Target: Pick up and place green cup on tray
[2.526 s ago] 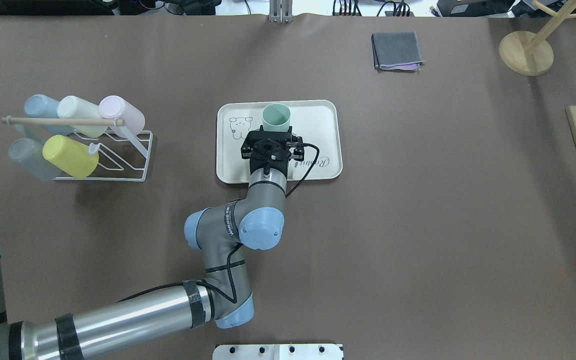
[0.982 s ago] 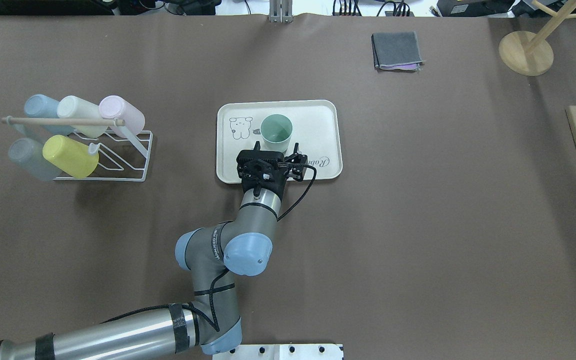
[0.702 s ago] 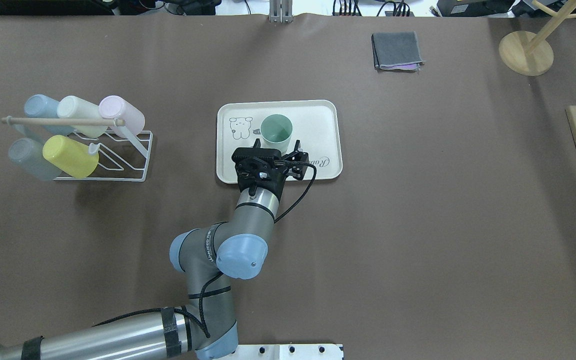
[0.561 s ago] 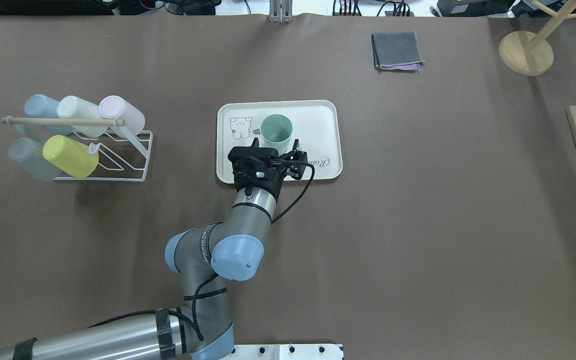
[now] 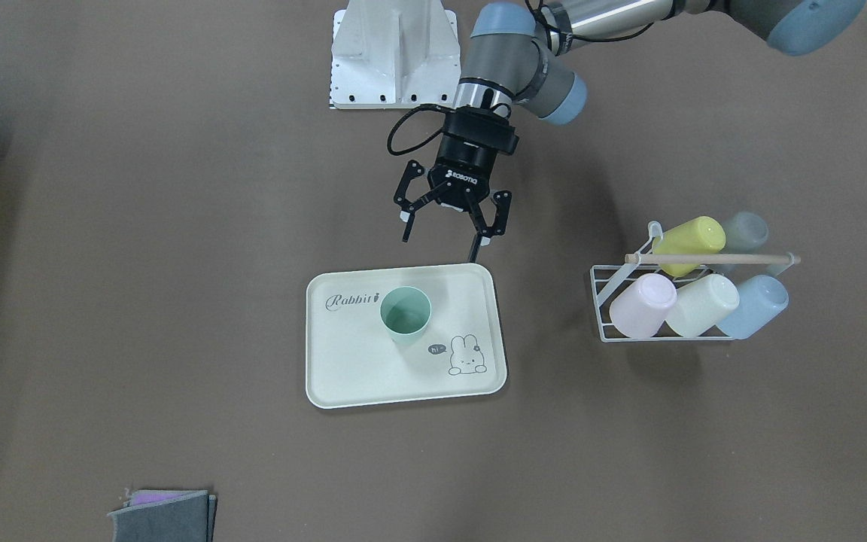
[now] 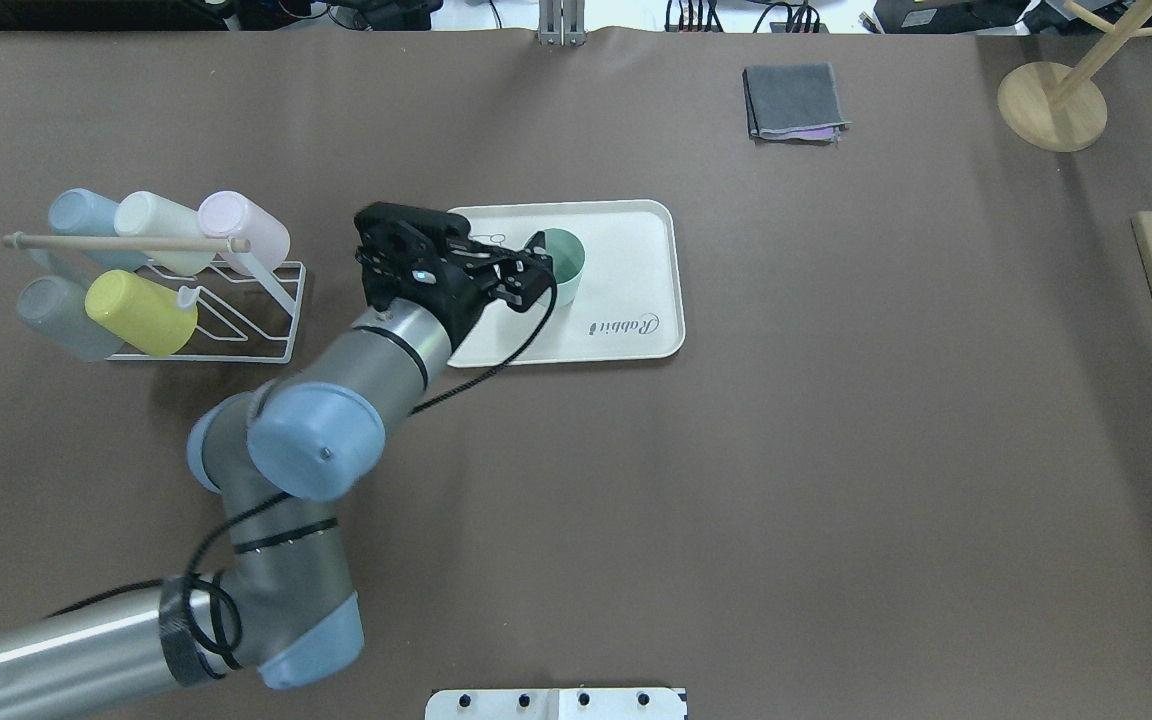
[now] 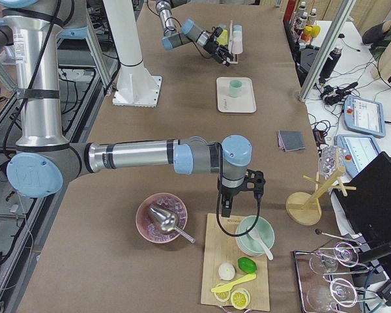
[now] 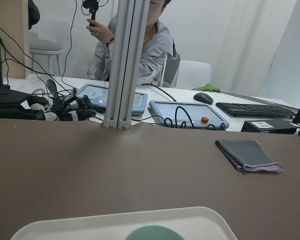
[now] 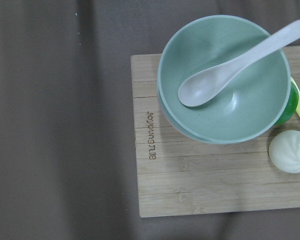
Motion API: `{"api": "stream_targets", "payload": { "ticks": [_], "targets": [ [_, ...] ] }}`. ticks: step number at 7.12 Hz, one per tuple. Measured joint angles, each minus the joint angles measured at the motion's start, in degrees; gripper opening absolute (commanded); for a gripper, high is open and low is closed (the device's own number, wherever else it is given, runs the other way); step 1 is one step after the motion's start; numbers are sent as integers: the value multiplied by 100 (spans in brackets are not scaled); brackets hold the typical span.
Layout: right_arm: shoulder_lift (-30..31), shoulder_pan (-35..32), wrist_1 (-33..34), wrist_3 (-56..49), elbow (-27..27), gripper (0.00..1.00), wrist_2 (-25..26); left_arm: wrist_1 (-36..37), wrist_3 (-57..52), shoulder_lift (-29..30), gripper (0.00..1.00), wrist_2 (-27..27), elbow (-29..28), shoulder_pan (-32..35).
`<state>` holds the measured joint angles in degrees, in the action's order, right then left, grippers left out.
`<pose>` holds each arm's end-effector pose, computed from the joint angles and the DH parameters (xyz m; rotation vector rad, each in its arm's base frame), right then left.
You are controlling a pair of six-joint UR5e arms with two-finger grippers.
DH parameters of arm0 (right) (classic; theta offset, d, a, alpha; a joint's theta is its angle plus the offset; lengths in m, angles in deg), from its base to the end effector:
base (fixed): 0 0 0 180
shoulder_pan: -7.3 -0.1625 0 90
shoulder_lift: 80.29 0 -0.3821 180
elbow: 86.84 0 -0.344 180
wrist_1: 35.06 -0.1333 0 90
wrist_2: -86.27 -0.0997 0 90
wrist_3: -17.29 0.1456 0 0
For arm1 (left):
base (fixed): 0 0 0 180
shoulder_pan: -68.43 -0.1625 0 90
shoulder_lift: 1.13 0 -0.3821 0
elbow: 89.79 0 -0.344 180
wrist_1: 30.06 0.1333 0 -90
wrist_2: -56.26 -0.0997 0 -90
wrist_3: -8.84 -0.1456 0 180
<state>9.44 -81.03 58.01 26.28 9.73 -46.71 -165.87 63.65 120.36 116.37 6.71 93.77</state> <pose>0.0209 -0.4506 0.6034 -0.0072 -0.7527 0.0970 0.4605 -0.4458 0.1911 1.0806 1.0137 -0.2418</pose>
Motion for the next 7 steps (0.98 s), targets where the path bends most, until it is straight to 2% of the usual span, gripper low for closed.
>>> {"api": "stream_targets", "payload": {
  "ticks": [2, 4, 6, 7],
  "targets": [
    [0, 0, 0, 5, 17, 100, 2, 583, -322, -433, 98, 2062, 433, 1275],
    [0, -5, 0, 19, 34, 100, 8, 1925, -601, -758, 98, 4040, 492, 2750],
    [6, -8, 0, 17, 43, 100, 7, 3280, -2061, -1223, 98, 5559, 498, 3997],
    [10, -9, 0, 16, 47, 100, 3, 3622, -2685, -1562, 98, 6199, 488, 4444]
  ]
}}
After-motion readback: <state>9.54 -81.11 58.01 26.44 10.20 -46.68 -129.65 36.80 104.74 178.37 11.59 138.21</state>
